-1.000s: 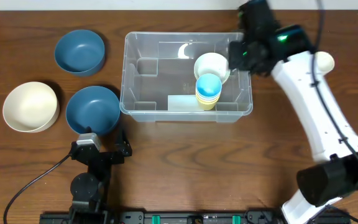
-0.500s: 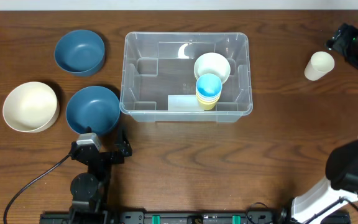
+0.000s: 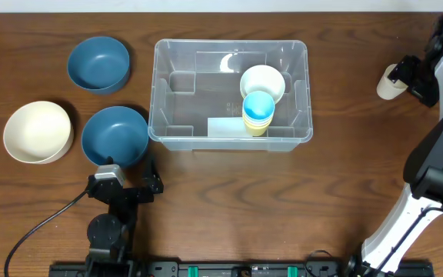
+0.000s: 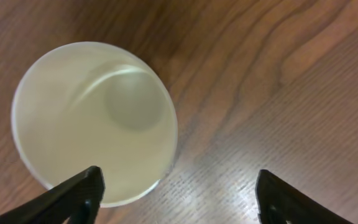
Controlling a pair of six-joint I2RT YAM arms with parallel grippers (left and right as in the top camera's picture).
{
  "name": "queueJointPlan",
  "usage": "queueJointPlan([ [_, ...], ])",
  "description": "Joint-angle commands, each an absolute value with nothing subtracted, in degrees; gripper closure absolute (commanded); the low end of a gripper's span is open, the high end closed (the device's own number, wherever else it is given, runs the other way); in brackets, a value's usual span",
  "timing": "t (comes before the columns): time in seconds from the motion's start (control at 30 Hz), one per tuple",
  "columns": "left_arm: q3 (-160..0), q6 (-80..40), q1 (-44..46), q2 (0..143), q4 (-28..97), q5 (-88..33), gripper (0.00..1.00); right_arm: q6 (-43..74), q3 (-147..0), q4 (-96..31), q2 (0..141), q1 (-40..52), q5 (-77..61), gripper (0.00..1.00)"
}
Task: Pack container
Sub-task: 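Withdraw the right gripper and grasp the white cup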
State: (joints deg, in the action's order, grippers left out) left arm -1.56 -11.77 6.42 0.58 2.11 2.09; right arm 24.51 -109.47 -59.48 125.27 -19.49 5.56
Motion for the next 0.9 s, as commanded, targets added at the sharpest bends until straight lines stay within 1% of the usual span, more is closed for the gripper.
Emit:
queueJointPlan([
  [0.0, -0.2, -11.0, 6.0, 0.2, 4.0, 3.0, 0.02, 25.3, -110.0, -59.0, 126.3, -19.9, 5.6, 0.3],
  [0.03, -0.2, -11.0, 6.0, 0.2, 4.0, 3.0, 0.02, 25.3, -110.0, -58.9, 126.4, -19.9, 5.6, 0.33],
  [0.27, -0.2, -11.0, 6.0, 0.2, 4.0, 3.0, 0.02, 25.3, -109.9, -57.2, 127.3, -19.9, 5.8, 0.47],
  [0.43, -0.2, -11.0, 6.0, 0.2, 4.0, 3.0, 0.02, 25.3, -109.9, -56.4, 130.3, -19.9, 5.8, 0.53],
  [0.57, -0.2, -11.0, 6.0, 0.2, 4.0, 3.0, 0.02, 25.3, -109.9, -56.8, 132.4, -19.9, 5.2, 0.71],
  [0.6, -0.2, -11.0, 6.0, 0.2, 4.0, 3.0, 0.02, 25.3, -109.9, -56.8, 132.5, -19.9, 5.1, 0.78],
  [0.7, -0.2, -11.0, 6.0, 0.2, 4.0, 3.0, 0.02, 25.3, -109.9, -57.0, 132.1, -19.9, 4.4, 0.9],
  [0.8, -0.2, -11.0, 6.0, 0.2, 4.0, 3.0, 0.02, 25.2, -110.0, -58.1, 130.9, -19.9, 3.8, 0.98],
  [0.87, -0.2, -11.0, 6.0, 0.2, 4.0, 3.0, 0.02, 25.2, -110.2, -59.0, 129.5, -19.9, 2.7, 0.99],
])
